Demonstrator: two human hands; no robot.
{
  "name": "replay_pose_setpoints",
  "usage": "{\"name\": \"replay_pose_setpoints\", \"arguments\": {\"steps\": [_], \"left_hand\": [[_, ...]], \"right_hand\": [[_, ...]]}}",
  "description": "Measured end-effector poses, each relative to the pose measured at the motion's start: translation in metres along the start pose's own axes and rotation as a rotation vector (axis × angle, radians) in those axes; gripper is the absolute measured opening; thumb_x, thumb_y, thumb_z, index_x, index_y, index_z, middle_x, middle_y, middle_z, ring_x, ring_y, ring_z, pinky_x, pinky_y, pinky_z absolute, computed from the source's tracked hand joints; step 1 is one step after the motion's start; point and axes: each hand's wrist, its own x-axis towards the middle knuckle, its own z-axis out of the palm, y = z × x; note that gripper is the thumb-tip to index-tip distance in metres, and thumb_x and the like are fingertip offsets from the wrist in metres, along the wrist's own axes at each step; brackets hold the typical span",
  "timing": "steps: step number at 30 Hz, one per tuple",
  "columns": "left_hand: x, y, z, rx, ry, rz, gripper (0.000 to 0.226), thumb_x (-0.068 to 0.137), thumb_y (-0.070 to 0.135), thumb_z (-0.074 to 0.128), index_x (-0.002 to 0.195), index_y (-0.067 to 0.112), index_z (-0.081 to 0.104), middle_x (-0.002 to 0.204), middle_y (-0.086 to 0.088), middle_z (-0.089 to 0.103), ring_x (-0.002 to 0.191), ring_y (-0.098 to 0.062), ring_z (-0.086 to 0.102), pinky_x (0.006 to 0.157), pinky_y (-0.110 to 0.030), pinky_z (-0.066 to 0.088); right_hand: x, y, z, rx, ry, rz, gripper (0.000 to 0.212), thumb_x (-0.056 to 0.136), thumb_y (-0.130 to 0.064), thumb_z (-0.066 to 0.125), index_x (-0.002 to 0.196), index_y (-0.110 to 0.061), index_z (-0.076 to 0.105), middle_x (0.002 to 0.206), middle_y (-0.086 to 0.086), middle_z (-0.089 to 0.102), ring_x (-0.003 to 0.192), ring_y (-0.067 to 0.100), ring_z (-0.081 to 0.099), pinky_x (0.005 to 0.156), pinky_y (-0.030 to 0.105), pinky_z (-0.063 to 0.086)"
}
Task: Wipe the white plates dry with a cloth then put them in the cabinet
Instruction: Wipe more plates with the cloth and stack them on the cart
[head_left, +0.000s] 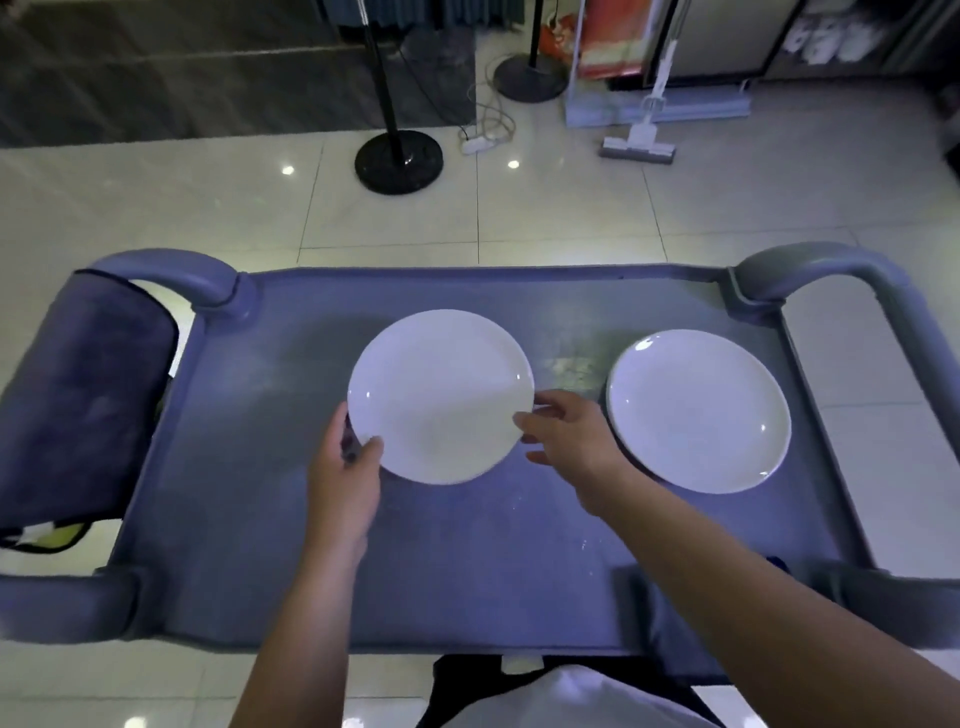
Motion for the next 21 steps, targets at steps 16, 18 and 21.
{"name": "replay_pose_setpoints", "arguments": {"steps": [16,18,21], "left_hand": [[-0.005,-0.014,-0.004,-0.502,-0.070,-0.038,0.062,0.077,0.010,0.064,0.129,0.043,0.064,0.145,0.010,0.059,0.134,-0.011,0.054,0.105,-0.031,0.047],[-0.009,-0.015,-0.010,-0.527,-0.087,-0.046,0.064,0.077,0.014,0.065,0.136,0.037,0.062,0.138,0.013,0.064,0.130,-0.009,0.057,0.104,-0.031,0.047],[-0.010,-0.017,-0.020,-0.567,-0.114,-0.048,0.066,0.080,0.017,0.068,0.144,0.030,0.057,0.138,0.013,0.065,0.133,-0.008,0.055,0.108,-0.032,0.044]], "right_hand": [[-0.002,-0.012,0.024,-0.015,0.233,0.063,0.016,0.087,0.013,0.060,0.091,-0.001,0.056,0.094,0.017,0.060,0.078,0.029,0.063,0.053,0.033,0.059],[-0.006,-0.020,0.023,0.017,0.165,0.038,0.018,0.090,0.011,0.061,0.097,-0.005,0.055,0.104,0.018,0.061,0.078,0.030,0.065,0.055,0.036,0.060],[-0.010,-0.038,0.026,0.074,0.063,0.002,0.019,0.093,0.007,0.061,0.098,-0.010,0.055,0.103,0.019,0.064,0.077,0.032,0.064,0.052,0.037,0.061]]}}
